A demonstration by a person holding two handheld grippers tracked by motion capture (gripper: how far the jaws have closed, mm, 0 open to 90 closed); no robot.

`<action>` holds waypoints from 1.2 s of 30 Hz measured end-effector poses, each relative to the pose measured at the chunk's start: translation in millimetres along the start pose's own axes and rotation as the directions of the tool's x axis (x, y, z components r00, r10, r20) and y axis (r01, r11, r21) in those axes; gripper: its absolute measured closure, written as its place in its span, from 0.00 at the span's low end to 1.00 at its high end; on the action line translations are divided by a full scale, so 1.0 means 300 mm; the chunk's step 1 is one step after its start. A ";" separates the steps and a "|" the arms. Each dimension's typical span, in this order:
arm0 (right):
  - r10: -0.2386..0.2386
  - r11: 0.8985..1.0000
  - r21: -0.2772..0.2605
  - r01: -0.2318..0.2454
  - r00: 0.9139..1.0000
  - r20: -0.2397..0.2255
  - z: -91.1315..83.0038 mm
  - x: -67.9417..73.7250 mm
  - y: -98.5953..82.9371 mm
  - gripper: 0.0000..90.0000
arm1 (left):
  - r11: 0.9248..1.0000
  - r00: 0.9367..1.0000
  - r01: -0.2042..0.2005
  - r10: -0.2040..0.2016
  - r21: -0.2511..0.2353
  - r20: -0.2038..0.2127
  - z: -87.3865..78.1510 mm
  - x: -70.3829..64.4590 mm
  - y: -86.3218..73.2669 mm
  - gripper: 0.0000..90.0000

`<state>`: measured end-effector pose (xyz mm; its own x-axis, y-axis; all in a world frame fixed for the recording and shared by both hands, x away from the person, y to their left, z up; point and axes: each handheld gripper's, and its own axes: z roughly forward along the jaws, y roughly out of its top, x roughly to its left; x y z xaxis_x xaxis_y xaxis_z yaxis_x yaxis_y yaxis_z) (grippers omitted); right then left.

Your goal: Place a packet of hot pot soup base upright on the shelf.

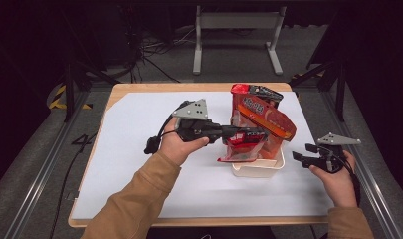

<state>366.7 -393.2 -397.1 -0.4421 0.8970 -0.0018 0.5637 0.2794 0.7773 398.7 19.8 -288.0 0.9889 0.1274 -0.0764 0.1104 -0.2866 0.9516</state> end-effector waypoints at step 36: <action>0.017 1.000 -0.011 -0.017 1.000 -0.002 0.005 -0.022 0.000 0.39 | 0.999 1.000 -0.005 0.005 -0.042 -0.011 0.200 -0.005 -0.053 0.99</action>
<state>370.6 -398.7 -398.0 -0.4337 0.9010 0.0124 0.5631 0.2603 0.7843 401.5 -32.7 -320.9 0.9883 0.1363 -0.0687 0.1011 -0.2470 0.9637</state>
